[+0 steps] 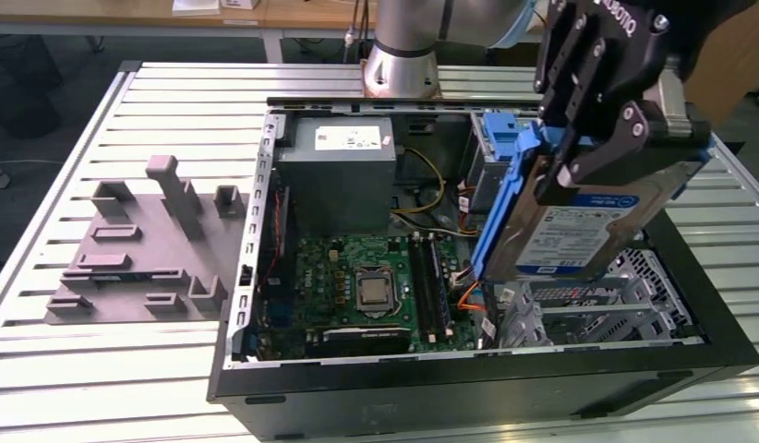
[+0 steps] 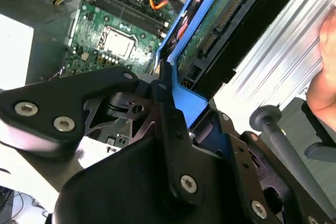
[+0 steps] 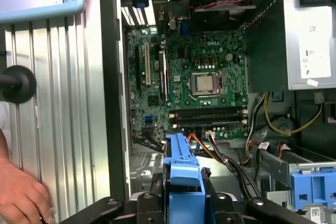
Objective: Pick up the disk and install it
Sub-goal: 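Insert the disk into the insertion slot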
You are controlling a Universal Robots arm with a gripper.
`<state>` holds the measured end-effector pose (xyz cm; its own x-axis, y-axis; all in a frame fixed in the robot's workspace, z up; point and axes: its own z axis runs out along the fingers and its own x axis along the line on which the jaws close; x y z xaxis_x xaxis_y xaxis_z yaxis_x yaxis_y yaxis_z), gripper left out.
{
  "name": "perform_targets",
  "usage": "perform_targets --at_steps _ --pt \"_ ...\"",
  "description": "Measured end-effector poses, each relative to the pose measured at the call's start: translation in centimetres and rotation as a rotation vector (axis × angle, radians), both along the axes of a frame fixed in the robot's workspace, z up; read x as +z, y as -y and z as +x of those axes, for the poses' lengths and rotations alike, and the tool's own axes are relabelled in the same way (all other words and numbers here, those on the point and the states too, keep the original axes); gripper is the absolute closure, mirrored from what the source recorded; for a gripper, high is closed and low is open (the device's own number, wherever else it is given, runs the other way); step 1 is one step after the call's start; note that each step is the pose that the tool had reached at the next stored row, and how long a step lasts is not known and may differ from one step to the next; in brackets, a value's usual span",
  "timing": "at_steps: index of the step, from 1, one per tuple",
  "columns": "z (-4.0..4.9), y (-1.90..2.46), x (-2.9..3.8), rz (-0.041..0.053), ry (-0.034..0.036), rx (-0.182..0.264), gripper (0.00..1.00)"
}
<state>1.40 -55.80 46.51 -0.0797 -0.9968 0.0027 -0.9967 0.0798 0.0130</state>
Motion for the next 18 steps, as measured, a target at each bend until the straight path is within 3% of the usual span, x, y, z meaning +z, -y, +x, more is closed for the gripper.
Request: perform_targets --at_steps 13,18 --pt "4.37 0.12 -1.09 0.0001 -0.0008 0.002 0.64" --pt "5.35 0.16 -1.47 -0.0001 -0.0009 0.011 0.64"
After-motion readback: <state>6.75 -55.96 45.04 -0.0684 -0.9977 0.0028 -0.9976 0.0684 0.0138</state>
